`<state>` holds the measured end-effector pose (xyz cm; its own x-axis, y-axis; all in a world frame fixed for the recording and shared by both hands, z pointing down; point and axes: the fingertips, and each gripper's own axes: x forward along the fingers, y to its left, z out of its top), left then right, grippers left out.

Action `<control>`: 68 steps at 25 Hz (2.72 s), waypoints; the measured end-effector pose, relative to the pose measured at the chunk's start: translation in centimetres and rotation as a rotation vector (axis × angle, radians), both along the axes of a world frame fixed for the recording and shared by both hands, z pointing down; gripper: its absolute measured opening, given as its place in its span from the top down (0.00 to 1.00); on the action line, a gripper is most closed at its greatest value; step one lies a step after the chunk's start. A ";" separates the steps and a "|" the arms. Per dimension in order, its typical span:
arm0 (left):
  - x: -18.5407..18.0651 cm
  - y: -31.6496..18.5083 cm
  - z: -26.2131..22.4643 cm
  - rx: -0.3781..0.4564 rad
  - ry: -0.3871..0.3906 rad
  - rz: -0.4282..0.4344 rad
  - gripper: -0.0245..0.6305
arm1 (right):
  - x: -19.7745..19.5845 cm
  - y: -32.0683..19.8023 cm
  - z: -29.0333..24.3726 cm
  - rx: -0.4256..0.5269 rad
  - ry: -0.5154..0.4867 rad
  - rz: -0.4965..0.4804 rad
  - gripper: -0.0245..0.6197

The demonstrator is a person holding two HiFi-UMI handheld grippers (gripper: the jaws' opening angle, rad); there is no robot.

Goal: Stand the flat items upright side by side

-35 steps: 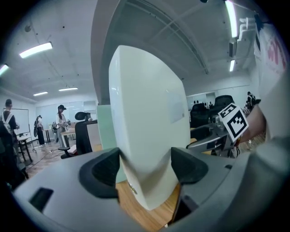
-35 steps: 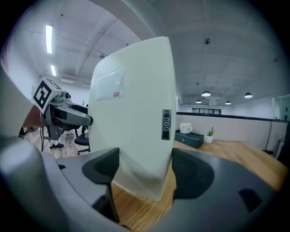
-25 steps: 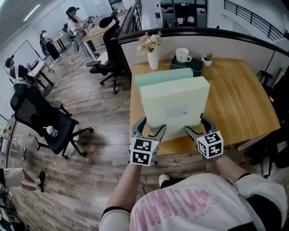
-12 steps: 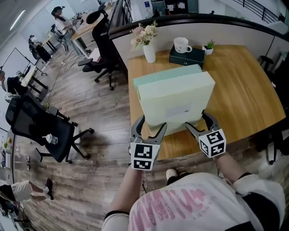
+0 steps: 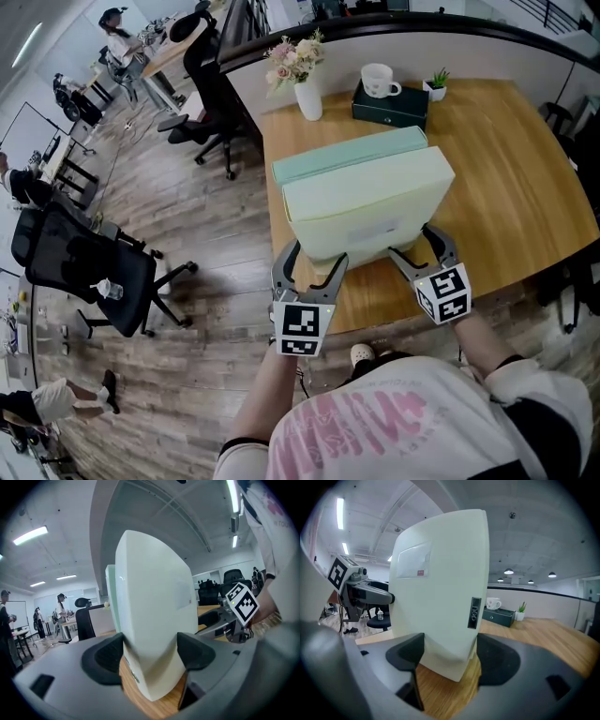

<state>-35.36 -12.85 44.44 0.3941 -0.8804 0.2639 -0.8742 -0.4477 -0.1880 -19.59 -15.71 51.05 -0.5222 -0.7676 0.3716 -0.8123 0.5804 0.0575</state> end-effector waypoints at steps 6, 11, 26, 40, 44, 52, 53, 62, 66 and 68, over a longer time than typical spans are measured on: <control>-0.2 -0.6 0.4 0.026 0.016 0.003 0.41 | -0.1 -0.6 0.1 -0.005 -0.015 0.010 0.41; -0.2 -1.0 0.6 0.032 0.022 -0.003 0.41 | 0.0 -1.1 -0.1 0.004 -0.019 0.008 0.41; -0.7 -1.7 1.7 -0.068 0.023 0.013 0.40 | 0.1 -1.2 -0.3 0.010 0.012 -0.044 0.41; -1.0 -1.2 1.1 -0.051 -0.019 -0.026 0.45 | 1.1 -1.3 -1.8 0.020 0.026 -0.101 0.40; -1.6 -0.9 0.3 -0.045 -0.006 -0.058 0.47 | 1.4 -1.6 -2.6 0.019 0.004 -0.099 0.40; -3.7 -0.4 -2.3 -0.008 0.146 -0.159 0.47 | 2.1 -1.9 -4.3 -0.044 -0.129 -0.094 0.37; -4.0 -0.2 -2.7 0.000 0.164 -0.171 0.48 | 2.2 -1.8 -4.4 -0.053 -0.133 -0.093 0.37; -3.5 2.9 -1.7 -0.040 0.560 -0.278 0.56 | 4.6 -1.2 -2.3 -0.271 -0.233 -0.005 0.42; -0.7 4.9 1.1 -0.104 0.688 -0.290 0.68 | 5.4 -0.2 -0.5 -0.380 -0.304 0.016 0.55; 1.7 5.2 1.1 -0.122 0.696 -0.239 0.71 | 5.6 0.3 -0.1 -0.428 -0.364 0.007 0.60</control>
<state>-33.65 -7.67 45.59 0.3071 -0.9435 0.1246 -0.8490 -0.2124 0.4839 -13.95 -15.37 50.97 -0.6705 -0.5921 0.4471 -0.7395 0.4849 -0.4668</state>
